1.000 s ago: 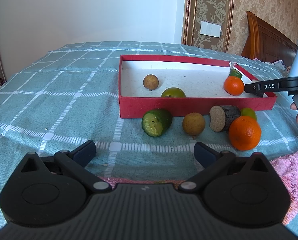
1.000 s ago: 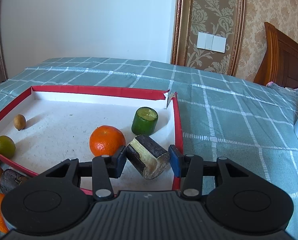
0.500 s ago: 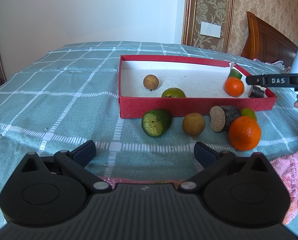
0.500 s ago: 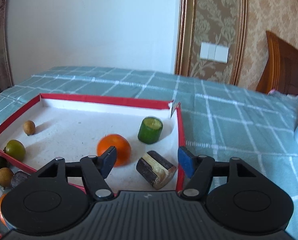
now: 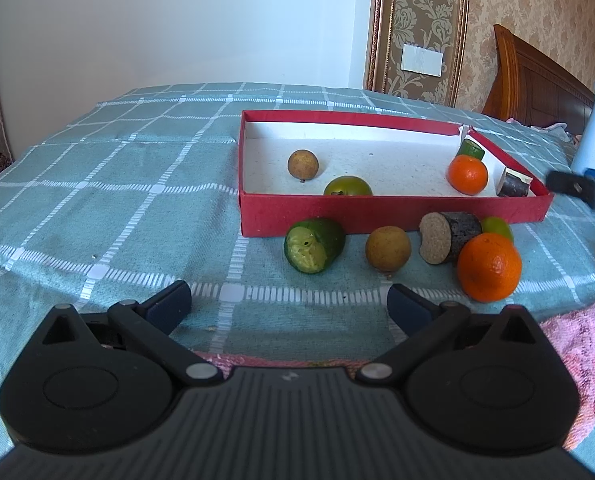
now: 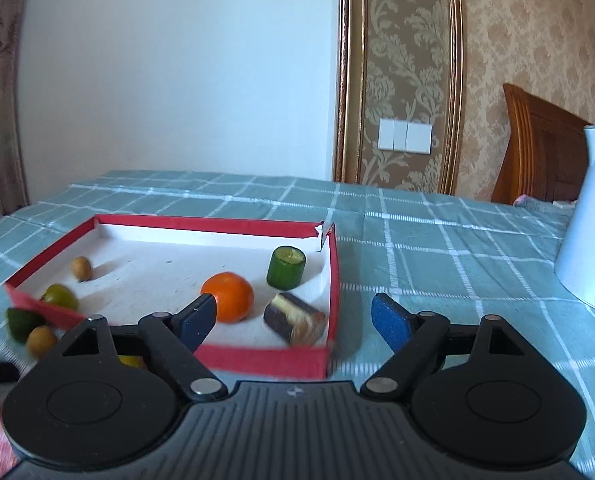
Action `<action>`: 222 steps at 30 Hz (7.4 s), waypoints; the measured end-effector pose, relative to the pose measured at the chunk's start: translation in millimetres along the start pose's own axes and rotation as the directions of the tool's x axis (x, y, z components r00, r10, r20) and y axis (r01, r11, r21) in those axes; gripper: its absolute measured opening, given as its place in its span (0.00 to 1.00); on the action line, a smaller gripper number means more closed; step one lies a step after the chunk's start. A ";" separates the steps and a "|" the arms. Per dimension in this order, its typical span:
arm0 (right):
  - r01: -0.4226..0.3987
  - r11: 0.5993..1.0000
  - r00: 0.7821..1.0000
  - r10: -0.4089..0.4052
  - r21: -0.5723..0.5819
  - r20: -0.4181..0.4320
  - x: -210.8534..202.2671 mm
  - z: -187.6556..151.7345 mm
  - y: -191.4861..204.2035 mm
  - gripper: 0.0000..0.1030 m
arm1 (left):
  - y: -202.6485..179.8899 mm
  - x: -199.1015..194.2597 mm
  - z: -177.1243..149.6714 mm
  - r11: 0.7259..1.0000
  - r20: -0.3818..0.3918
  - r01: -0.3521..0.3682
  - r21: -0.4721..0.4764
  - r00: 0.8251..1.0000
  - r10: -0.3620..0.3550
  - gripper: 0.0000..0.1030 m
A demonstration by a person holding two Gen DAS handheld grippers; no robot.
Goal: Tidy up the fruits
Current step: 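Lift the open right tool away from the tray, then reach the left tool to the green cucumber piece and grasp it, then carry the cucumber piece into the tray and open the left tool, then reach the right tool to the tangerine beside the tray and grasp it, then carry the tangerine into the tray and open the right tool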
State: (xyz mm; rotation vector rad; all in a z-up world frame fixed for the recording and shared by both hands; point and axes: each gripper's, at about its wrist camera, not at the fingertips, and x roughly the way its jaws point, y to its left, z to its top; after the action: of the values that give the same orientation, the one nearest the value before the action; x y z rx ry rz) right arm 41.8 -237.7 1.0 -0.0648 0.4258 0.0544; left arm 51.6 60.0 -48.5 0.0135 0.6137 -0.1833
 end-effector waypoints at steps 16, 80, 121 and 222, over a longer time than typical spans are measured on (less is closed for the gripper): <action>-0.053 0.988 0.995 0.039 -0.142 -0.097 -9.7 -27.4 22.6 0.90 | -6.6 0.9 2.8 0.999 -0.001 -0.038 0.022 0.999 0.038 1.00; -0.056 0.998 0.964 0.059 0.020 -0.261 12.5 -30.7 2.0 1.00 | 8.3 38.9 70.4 1.000 0.048 0.018 -0.008 0.999 -0.018 0.30; -0.057 0.998 0.963 0.061 0.022 -0.261 12.0 -30.1 0.9 1.00 | 1.2 51.5 73.2 1.000 0.053 -0.009 0.010 0.999 0.009 0.33; -0.283 0.959 0.958 0.284 0.033 -0.032 -16.6 12.9 54.5 0.36 | -0.5 15.5 11.0 0.999 -0.030 -0.009 0.043 0.999 0.010 1.00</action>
State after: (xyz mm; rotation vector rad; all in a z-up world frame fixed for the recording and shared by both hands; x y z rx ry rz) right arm 28.3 -183.1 16.8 0.0231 0.4703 0.3303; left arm 70.2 56.2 -48.4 0.0603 0.6400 -0.1872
